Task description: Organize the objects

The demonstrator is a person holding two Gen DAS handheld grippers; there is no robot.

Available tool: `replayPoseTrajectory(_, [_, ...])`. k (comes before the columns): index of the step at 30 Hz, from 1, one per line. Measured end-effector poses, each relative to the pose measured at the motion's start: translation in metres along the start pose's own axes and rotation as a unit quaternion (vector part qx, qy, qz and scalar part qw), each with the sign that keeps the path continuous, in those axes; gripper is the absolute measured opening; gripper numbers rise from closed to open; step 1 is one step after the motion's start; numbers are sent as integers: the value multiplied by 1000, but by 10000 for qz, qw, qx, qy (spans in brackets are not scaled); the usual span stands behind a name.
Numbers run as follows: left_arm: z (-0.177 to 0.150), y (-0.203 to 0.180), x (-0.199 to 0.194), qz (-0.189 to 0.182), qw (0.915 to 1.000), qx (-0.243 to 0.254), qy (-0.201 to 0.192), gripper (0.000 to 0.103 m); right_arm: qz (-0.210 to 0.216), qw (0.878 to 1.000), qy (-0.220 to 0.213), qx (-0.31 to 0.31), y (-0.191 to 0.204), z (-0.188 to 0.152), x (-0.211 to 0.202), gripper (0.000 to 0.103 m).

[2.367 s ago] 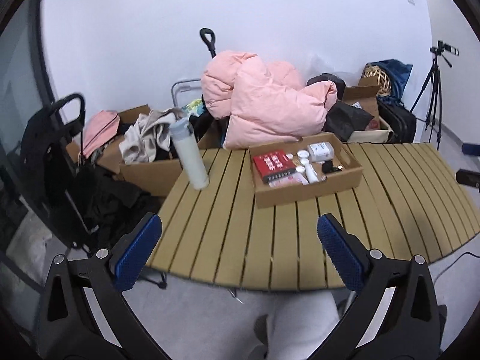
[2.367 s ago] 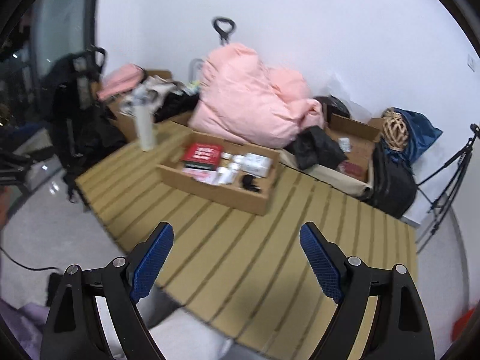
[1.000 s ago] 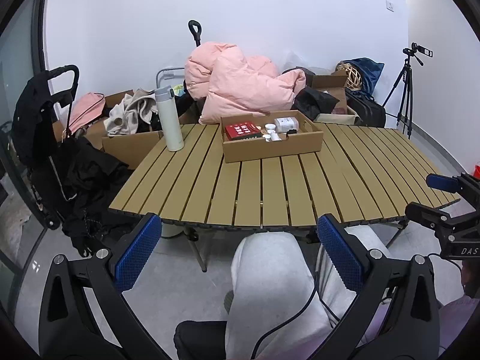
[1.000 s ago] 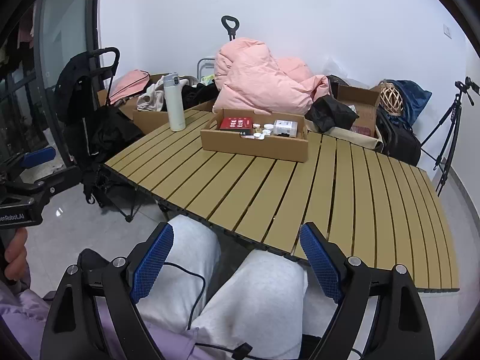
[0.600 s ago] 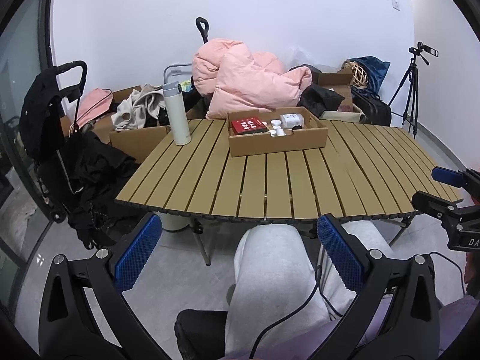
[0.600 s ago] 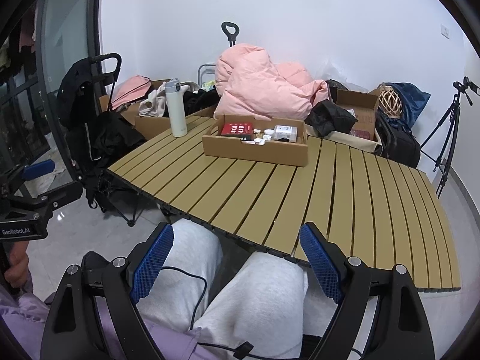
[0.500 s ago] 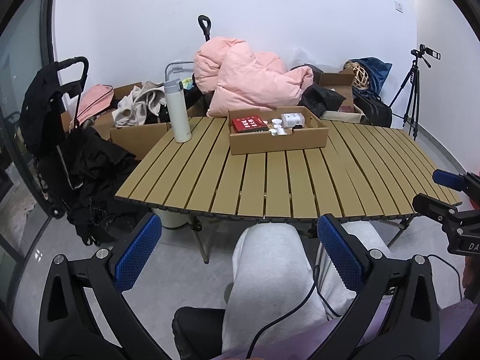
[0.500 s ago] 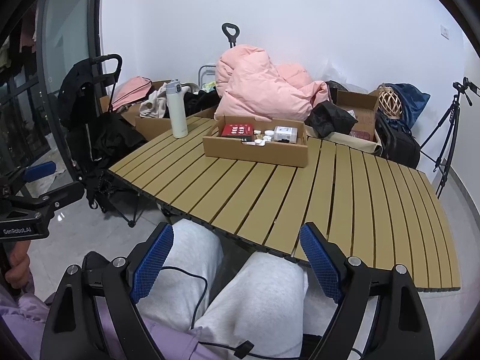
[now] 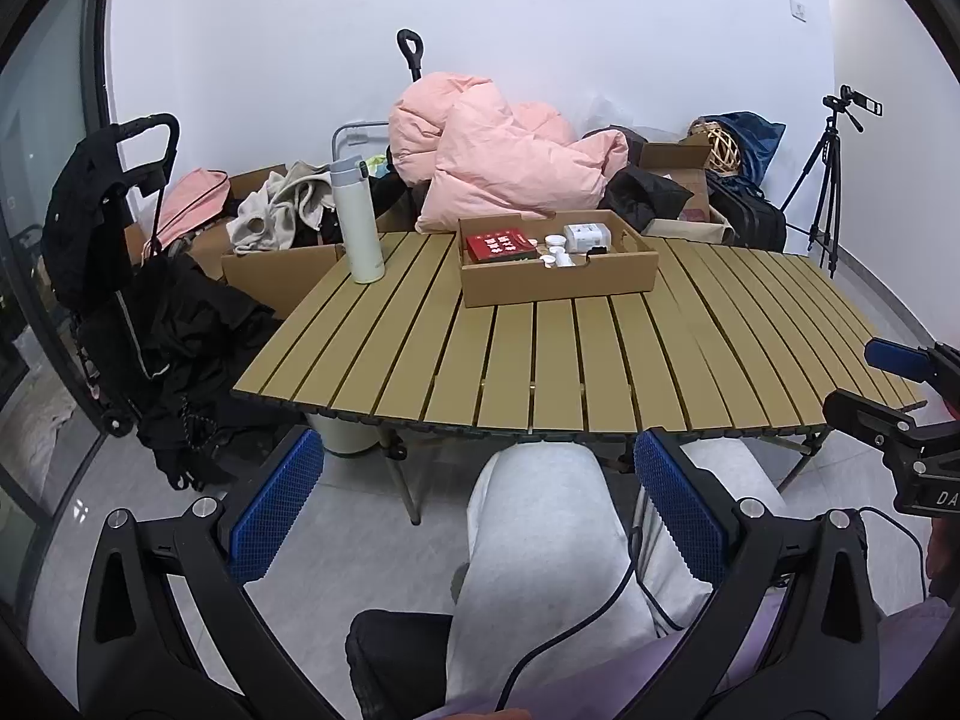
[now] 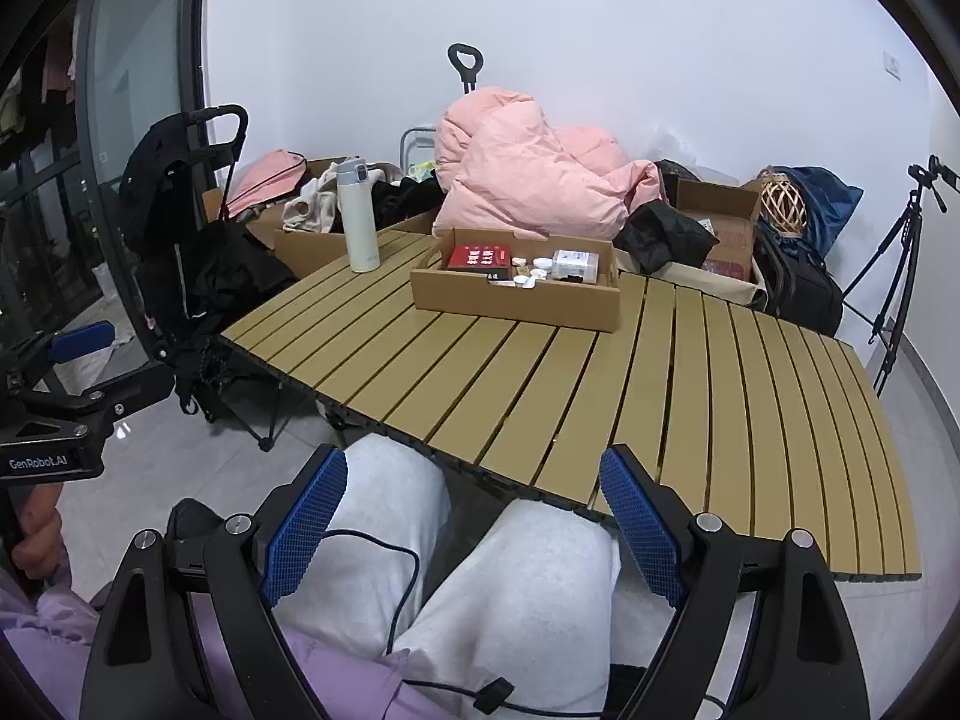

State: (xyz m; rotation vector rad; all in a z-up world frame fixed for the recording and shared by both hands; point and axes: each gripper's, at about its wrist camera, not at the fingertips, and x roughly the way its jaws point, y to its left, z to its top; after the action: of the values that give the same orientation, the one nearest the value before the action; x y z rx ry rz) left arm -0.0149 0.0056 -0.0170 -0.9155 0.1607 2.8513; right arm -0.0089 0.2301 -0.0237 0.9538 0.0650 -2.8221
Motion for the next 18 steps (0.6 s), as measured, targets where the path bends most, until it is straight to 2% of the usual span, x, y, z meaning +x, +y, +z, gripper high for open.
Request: replayPoseTrajectory(18, [-3, -4, -3, 88, 9999, 38, 101, 103, 68, 10000, -1, 22, -3, -3, -3, 89])
